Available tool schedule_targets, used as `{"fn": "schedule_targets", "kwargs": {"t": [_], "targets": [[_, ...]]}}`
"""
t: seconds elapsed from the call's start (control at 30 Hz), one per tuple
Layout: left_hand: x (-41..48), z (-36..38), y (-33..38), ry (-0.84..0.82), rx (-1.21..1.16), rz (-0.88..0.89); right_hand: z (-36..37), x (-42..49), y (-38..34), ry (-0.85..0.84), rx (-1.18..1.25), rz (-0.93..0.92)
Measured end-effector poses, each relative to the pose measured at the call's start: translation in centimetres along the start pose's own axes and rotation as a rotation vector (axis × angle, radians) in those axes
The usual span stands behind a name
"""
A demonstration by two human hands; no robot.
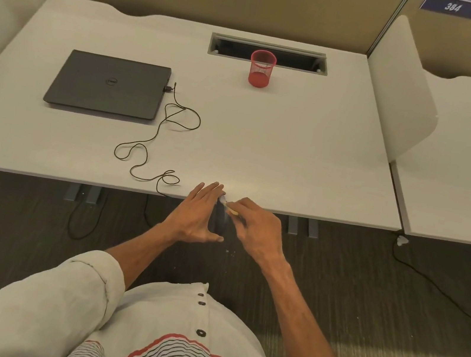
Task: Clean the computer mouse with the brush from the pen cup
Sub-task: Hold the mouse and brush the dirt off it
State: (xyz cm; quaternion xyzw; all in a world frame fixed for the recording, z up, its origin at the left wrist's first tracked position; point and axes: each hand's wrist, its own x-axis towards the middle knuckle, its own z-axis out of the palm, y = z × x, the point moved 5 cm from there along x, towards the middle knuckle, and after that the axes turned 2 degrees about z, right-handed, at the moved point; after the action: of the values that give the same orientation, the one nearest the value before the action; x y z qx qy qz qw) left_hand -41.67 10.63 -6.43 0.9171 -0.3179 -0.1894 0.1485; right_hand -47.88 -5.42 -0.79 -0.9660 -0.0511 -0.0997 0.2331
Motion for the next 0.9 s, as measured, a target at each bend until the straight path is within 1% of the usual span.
{"fn": "schedule_targets", "kwargs": {"t": [0.1, 0.17, 0.2, 0.33, 0.53, 0.63, 0.77, 0.83, 0.9], "targets": [[-0.1, 0.1, -0.1, -0.006, 0.002, -0.006, 0.4, -0.7, 0.4, -0.103, 0.000, 0.011], [-0.3, 0.3, -0.3, -0.017, -0.009, -0.018, 0.5, -1.1, 0.8, -0.142, 0.050, 0.044], [-0.4, 0.3, -0.3, -0.022, -0.015, -0.026, 0.4, -1.2, 1.0, -0.135, 0.077, 0.057], [-0.5, 0.2, -0.3, -0.027, 0.014, -0.030, -0.3, -0.7, 0.9, -0.009, 0.090, 0.051], [-0.8, 0.0, 0.0, -0.005, 0.035, -0.017, 0.1, 0.0, -0.4, -0.008, 0.000, -0.045], [-0.9, -0.1, 0.0, 0.007, 0.033, -0.008, 0.6, -0.3, -0.6, -0.109, -0.035, -0.084], [-1.2, 0.1, -0.1, 0.009, 0.028, -0.010, 1.1, -0.6, -0.3, -0.277, 0.042, -0.039], [-1.3, 0.2, -0.1, 0.003, 0.041, -0.009, 0.8, -0.4, -0.1, -0.240, 0.100, -0.003], [-1.2, 0.2, 0.1, 0.000, 0.061, -0.006, 0.2, -0.1, 0.1, -0.127, 0.112, 0.009]]}}
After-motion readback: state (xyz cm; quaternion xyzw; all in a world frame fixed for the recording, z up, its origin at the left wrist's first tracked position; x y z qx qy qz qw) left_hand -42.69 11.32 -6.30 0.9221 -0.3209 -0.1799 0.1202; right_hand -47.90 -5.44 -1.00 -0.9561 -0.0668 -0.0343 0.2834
